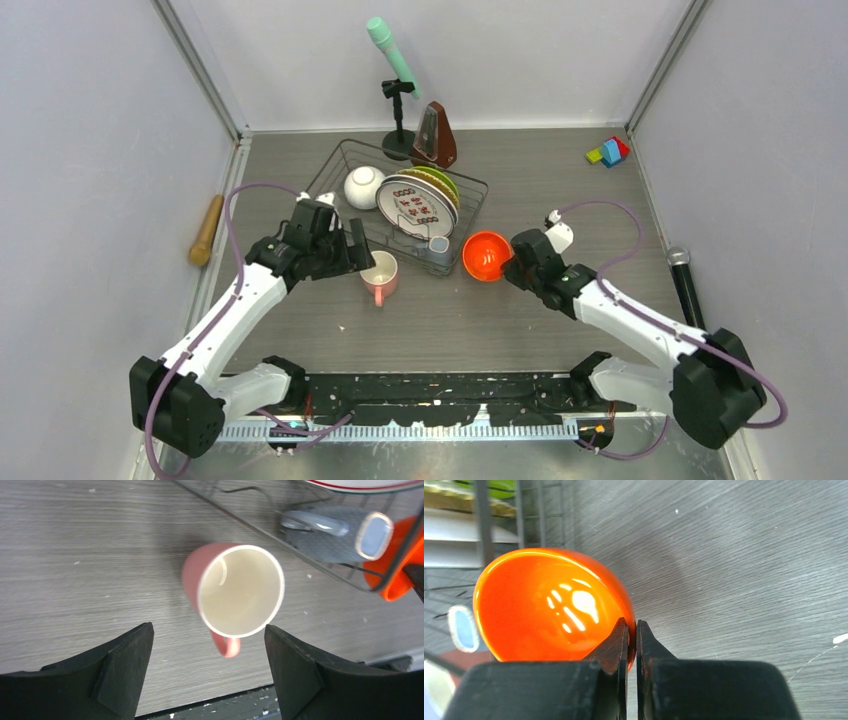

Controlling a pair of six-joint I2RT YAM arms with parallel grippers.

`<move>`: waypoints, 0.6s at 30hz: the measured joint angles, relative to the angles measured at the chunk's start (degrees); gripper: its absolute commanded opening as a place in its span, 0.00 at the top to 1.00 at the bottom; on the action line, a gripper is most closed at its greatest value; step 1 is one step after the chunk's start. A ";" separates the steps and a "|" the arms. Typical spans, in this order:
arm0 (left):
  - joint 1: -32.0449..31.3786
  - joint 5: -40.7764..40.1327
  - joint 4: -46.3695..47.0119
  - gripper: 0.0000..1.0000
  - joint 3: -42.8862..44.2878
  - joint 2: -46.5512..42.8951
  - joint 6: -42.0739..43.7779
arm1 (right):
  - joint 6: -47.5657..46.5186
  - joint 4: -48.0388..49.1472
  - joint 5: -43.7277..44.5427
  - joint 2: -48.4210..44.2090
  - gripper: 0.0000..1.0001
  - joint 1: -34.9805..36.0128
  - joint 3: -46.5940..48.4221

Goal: Load the mixed dishes into the dish rack

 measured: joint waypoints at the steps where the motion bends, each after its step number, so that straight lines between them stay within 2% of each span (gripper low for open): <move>1: 0.04 1.40 0.48 0.10 0.07 -0.02 0.26 | -0.61 -0.48 -0.22 -1.51 1.00 0.00 0.00; 6: 0.13 14.08 6.64 0.07 0.13 -1.27 -0.22 | -5.38 -1.20 -3.89 -12.33 1.00 0.00 0.02; 10: -0.17 23.61 15.06 0.07 0.13 -2.82 -4.15 | -9.33 1.73 -11.72 -19.52 1.00 -0.04 0.04; 13: -1.81 28.55 22.64 0.07 0.24 -2.78 -7.10 | -10.75 5.03 -17.77 -20.76 1.00 -0.22 0.22; 18: -6.08 33.07 29.44 0.05 3.76 -1.05 -9.42 | -11.39 11.21 -28.68 -15.85 1.00 -0.26 3.08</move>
